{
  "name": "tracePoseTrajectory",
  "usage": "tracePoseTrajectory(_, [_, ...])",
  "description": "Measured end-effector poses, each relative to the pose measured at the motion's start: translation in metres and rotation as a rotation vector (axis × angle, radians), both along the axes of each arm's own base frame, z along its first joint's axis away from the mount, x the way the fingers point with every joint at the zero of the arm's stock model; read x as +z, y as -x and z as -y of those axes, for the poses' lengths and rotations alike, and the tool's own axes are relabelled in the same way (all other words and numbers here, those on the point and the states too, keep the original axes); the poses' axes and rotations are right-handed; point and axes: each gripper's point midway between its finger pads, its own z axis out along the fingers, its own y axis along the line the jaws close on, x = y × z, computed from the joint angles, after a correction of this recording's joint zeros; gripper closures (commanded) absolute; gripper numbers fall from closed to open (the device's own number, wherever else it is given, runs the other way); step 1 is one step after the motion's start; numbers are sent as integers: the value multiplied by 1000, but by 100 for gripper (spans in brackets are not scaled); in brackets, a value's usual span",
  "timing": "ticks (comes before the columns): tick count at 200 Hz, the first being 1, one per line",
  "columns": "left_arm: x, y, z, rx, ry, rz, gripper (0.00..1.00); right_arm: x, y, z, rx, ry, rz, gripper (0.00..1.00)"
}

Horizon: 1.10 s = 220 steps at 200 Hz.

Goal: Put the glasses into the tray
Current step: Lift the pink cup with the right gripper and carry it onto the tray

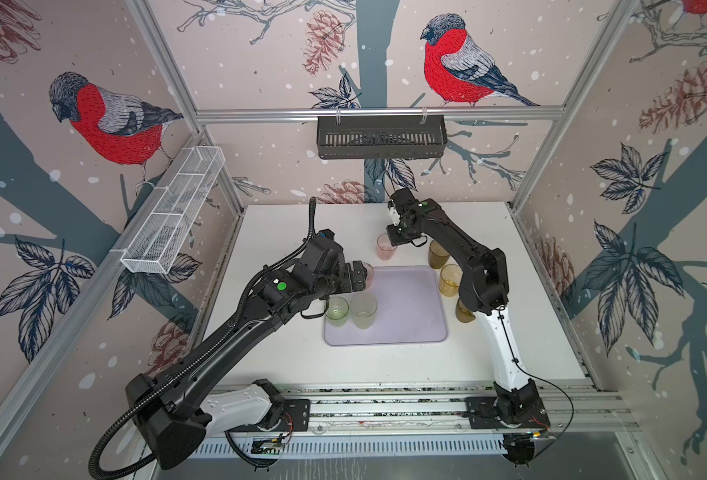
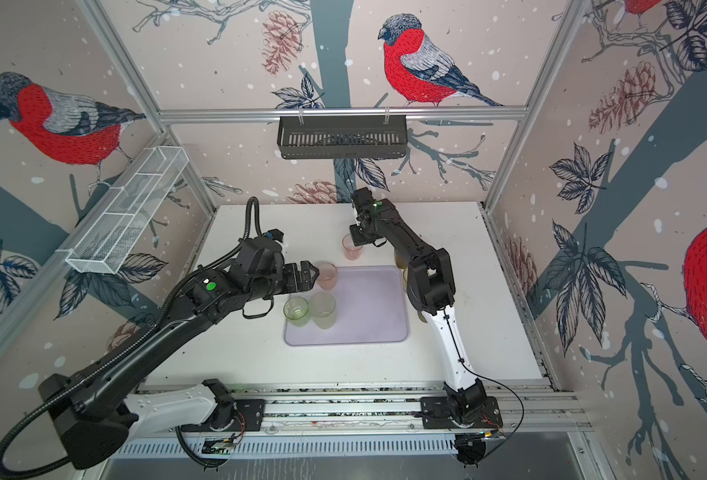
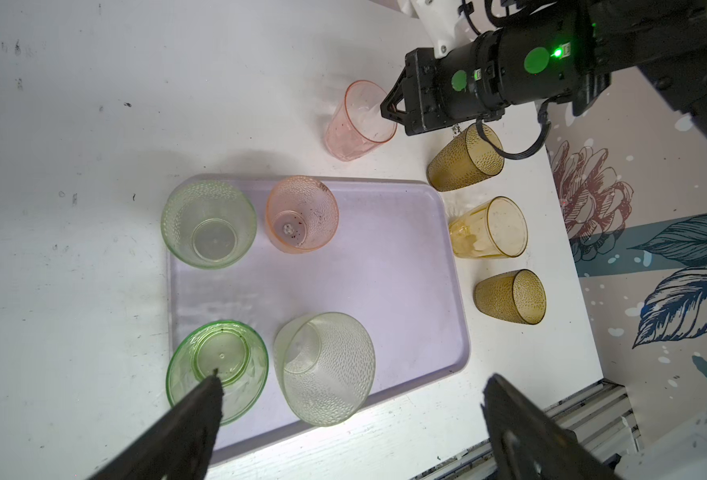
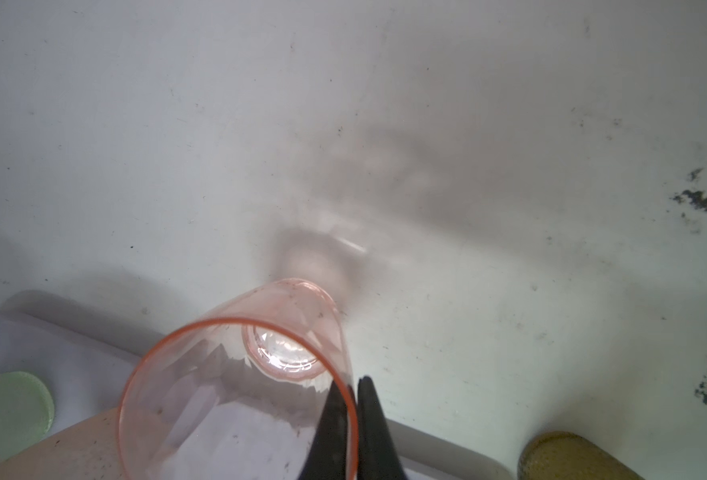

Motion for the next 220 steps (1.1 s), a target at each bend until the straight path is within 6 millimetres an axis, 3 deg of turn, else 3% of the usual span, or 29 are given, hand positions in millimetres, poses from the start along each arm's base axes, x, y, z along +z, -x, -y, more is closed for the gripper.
tracePoseTrajectory(143, [-3, -3, 1, 10, 10, -2, 3, 45, 16, 18, 8, 29, 57, 100])
tracePoseTrajectory(220, [5, -13, 0, 2, -5, 28, 3, 49, 36, 29, 19, 64, 39, 100])
